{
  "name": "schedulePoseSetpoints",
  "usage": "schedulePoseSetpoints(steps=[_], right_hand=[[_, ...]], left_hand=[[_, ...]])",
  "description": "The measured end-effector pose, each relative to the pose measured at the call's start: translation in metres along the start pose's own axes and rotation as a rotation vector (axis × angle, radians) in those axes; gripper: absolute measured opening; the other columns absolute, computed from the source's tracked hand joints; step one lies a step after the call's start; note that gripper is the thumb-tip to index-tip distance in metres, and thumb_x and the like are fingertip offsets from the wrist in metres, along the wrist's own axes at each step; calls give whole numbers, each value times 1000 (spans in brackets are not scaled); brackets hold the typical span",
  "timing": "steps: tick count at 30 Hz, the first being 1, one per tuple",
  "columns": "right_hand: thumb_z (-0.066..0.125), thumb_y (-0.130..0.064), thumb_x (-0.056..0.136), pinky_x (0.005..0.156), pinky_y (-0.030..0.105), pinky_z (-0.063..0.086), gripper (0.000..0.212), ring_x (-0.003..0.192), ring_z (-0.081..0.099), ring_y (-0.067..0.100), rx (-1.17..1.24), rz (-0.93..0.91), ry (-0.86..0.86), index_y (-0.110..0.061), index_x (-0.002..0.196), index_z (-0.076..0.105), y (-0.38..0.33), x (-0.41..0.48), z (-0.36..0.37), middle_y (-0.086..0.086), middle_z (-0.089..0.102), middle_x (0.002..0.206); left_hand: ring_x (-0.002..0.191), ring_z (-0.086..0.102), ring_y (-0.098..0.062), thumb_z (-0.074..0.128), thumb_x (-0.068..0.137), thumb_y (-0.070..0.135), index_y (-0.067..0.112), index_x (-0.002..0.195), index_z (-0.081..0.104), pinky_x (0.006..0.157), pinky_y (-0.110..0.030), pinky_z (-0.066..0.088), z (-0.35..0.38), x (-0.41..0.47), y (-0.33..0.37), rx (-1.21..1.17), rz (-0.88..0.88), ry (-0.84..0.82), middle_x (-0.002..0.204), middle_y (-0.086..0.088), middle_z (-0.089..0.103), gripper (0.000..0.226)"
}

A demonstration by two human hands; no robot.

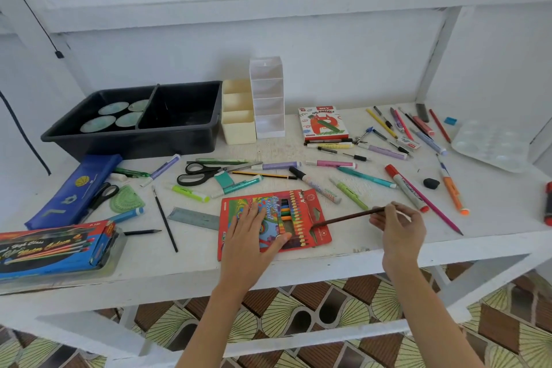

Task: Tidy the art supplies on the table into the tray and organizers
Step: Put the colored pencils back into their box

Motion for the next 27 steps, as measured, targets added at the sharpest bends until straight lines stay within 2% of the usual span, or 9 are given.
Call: schedulePoseSetpoints(steps=[4,8,10,13,15,17,22,25,27], right_hand=[[62,-13,90,67,21,57,18,65,70,14,-141,3,-146,-4,105,59,15,-6,17,9,71,81],[70,-25,83,65,13,40,17,72,56,4,-602,-255,-286,-13,95,69,13,-20,40,0,63,91],[72,-26,81,64,9,35,14,74,50,5,-696,-335,-346,-15,90,69,15,-29,55,0,53,99],[74,-26,79,74,22,43,14,86,49,13,-775,-401,-346,-16,88,71,24,-38,70,-1,49,98],[75,-27,78,79,30,39,13,91,50,18,-892,-519,-320,-18,87,74,29,-45,77,-1,54,94],[73,-26,81,78,30,32,13,92,50,21,-953,-603,-276,-17,89,75,31,-52,79,1,59,97],[50,-31,95,88,40,32,29,110,41,23,-895,-649,-302,-15,88,72,31,-74,77,1,57,114],[33,-48,93,90,42,31,45,118,36,23,-1060,-773,-336,-25,97,72,38,-83,80,1,53,123],[34,-52,90,89,44,35,47,119,37,26,-1133,-827,-365,-25,103,70,41,-80,80,2,53,124]], left_hand=[[144,5,-7,0,66,89,22,147,25,114,-24,-5,0,-1,1,38,10,-1,156,7,17,108],[142,-2,-3,0,70,86,22,148,21,116,-25,-5,3,-1,1,73,17,-9,156,7,15,104],[141,-4,-2,-1,70,85,22,149,18,116,-26,-5,4,-1,1,87,18,-11,156,7,13,103],[141,-4,-3,-6,68,86,22,149,15,115,-26,-6,5,0,1,104,24,-19,157,7,12,106],[143,-1,-6,-6,69,86,22,149,14,115,-25,-7,6,-1,0,113,27,-21,157,7,11,105],[144,1,-8,-5,70,85,22,149,15,114,-25,-7,7,-1,-1,117,26,-22,157,7,12,103],[145,5,-9,3,73,83,22,149,16,117,-27,-3,9,0,-2,127,24,-23,156,7,15,99],[145,6,-10,-1,71,85,22,149,17,117,-26,-2,9,1,-2,116,26,-20,156,7,16,103],[145,6,-10,-3,70,85,21,149,17,116,-26,-2,9,1,-2,120,27,-12,156,7,16,103]])
Point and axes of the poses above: each hand's wrist, its own x-axis towards the middle knuckle, its own z-axis out of the palm, y = z × x, the point moved 7 cm from there along x, towards the middle knuckle
